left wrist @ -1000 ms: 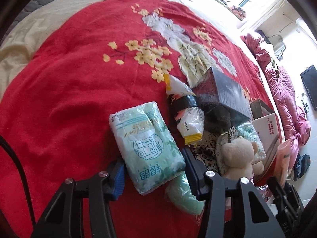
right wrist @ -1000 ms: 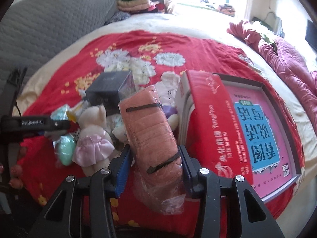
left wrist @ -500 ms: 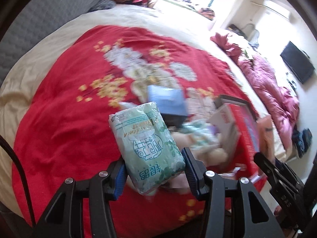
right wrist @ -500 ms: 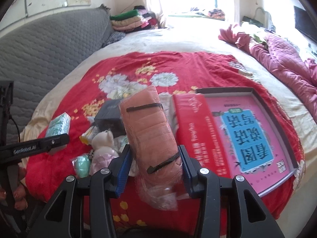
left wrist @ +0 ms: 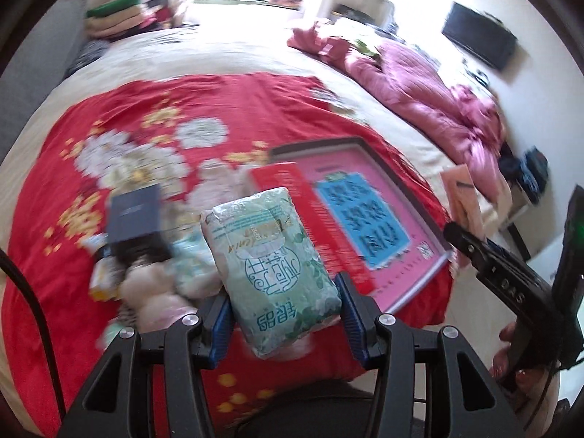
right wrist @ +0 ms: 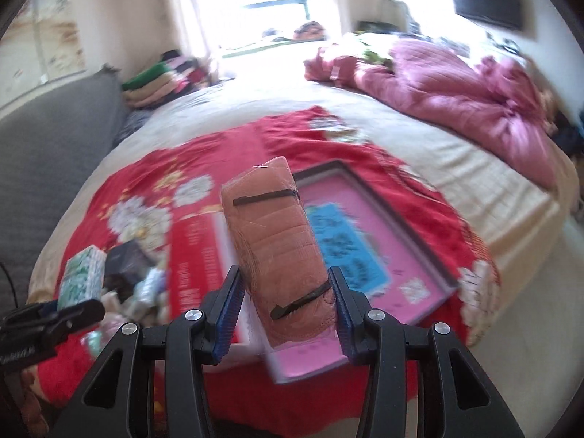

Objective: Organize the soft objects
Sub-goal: 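Carry the towel into the pink tray and open the right tool while the left tool carries the tissue pack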

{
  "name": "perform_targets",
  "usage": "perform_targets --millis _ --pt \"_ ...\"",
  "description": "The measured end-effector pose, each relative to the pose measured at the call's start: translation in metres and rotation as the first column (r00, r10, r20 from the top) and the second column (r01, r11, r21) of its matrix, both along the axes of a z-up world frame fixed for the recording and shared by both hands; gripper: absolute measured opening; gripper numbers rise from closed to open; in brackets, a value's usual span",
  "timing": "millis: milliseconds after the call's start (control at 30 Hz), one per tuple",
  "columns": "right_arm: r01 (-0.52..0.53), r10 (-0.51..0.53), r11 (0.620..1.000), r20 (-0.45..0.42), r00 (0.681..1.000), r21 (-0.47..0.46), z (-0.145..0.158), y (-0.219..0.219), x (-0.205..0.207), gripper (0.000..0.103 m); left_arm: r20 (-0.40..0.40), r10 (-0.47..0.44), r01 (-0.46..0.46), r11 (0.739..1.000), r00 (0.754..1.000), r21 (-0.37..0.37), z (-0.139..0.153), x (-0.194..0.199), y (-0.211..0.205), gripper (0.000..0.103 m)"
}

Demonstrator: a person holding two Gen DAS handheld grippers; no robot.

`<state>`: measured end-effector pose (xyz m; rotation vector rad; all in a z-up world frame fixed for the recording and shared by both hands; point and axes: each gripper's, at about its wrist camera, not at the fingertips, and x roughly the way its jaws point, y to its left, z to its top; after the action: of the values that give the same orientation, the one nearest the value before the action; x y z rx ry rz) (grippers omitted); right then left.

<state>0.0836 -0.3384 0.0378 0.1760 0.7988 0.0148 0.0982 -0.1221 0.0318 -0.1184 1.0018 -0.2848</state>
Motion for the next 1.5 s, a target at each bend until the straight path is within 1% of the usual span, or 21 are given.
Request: perform_targets --millis 100,233,300,400,500,567,633,667,767,867,933,1000,1100,1200,1300,1500 --pt "0.041 -0.041 0.999 -0.005 0.999 0.012 -0.001 -0.024 0.002 0.047 -0.011 -0.060 0.060 0.998 0.998 0.021 -0.001 0.006 -0.031 0.052" --pt "0.076 -0.076 0.996 -0.014 0.997 0.039 -0.009 -0.052 0.004 0.047 -0.048 -0.133 0.135 0.990 0.990 0.044 -0.009 0.022 -0.068 0.052" --pt "0.076 -0.075 0.996 -0.036 0.997 0.039 -0.016 -0.059 0.008 0.047 -0.062 -0.157 0.160 0.985 0.986 0.059 -0.013 0.031 -0.082 0.052" --pt "0.081 -0.080 0.997 -0.057 0.995 0.008 -0.026 -0.066 0.019 0.047 -0.084 -0.182 0.188 0.979 0.980 0.073 -0.019 0.045 -0.099 0.052" --pt "0.090 -0.089 0.996 -0.079 0.993 0.008 -0.037 -0.070 0.026 0.047 -0.125 -0.224 0.233 0.970 0.967 0.070 -0.027 0.057 -0.118 0.052" --pt "0.089 -0.088 0.996 -0.099 0.991 0.010 -0.046 -0.075 0.032 0.047 -0.158 -0.255 0.271 0.959 0.954 0.088 -0.037 0.062 -0.132 0.052" --pt "0.096 -0.095 0.995 -0.124 0.988 0.007 -0.056 -0.081 0.038 0.047 -0.180 -0.272 0.291 0.952 0.945 0.090 -0.045 0.065 -0.141 0.052" --pt "0.099 -0.097 0.995 -0.131 0.987 0.011 -0.059 -0.084 0.039 0.047 -0.199 -0.278 0.303 0.947 0.940 0.107 -0.052 0.067 -0.147 0.052" --pt "0.114 -0.111 0.993 -0.149 0.983 0.012 -0.068 -0.093 0.044 0.047 -0.222 -0.295 0.331 0.932 0.929 0.146 -0.064 0.070 -0.157 0.052" --pt "0.122 -0.114 0.992 -0.160 0.981 0.044 -0.075 -0.098 0.049 0.047 -0.244 -0.313 0.355 0.922 0.918 0.155 -0.072 0.073 -0.164 0.052" --pt "0.112 -0.104 0.993 -0.179 0.978 0.036 -0.082 -0.095 0.055 0.047 -0.266 -0.321 0.369 0.916 0.909 0.157 -0.077 0.076 -0.170 0.052" --pt "0.106 -0.096 0.994 -0.200 0.975 0.038 -0.088 -0.095 0.060 0.047 -0.289 -0.331 0.389 0.904 0.898 0.176 -0.083 0.078 -0.176 0.052" --pt "0.105 -0.092 0.993 -0.226 0.970 0.047 -0.096 -0.097 0.067 0.047 -0.297 -0.344 0.411 0.889 0.891 0.201 -0.089 0.078 -0.183 0.052" --pt "0.101 -0.089 0.994 -0.235 0.968 0.041 -0.100 -0.098 0.071 0.047 -0.314 -0.348 0.416 0.891 0.883 0.182 -0.095 0.079 -0.185 0.052" --pt "0.113 -0.095 0.992 -0.249 0.964 0.060 -0.104 -0.101 0.073 0.048 -0.323 -0.347 0.420 0.887 0.880 0.191 -0.099 0.079 -0.186 0.052" --pt "0.136 -0.117 0.989 -0.275 0.954 0.052 -0.112 -0.105 0.072 0.048 -0.324 -0.352 0.425 0.885 0.878 0.189 -0.101 0.080 -0.189 0.052"
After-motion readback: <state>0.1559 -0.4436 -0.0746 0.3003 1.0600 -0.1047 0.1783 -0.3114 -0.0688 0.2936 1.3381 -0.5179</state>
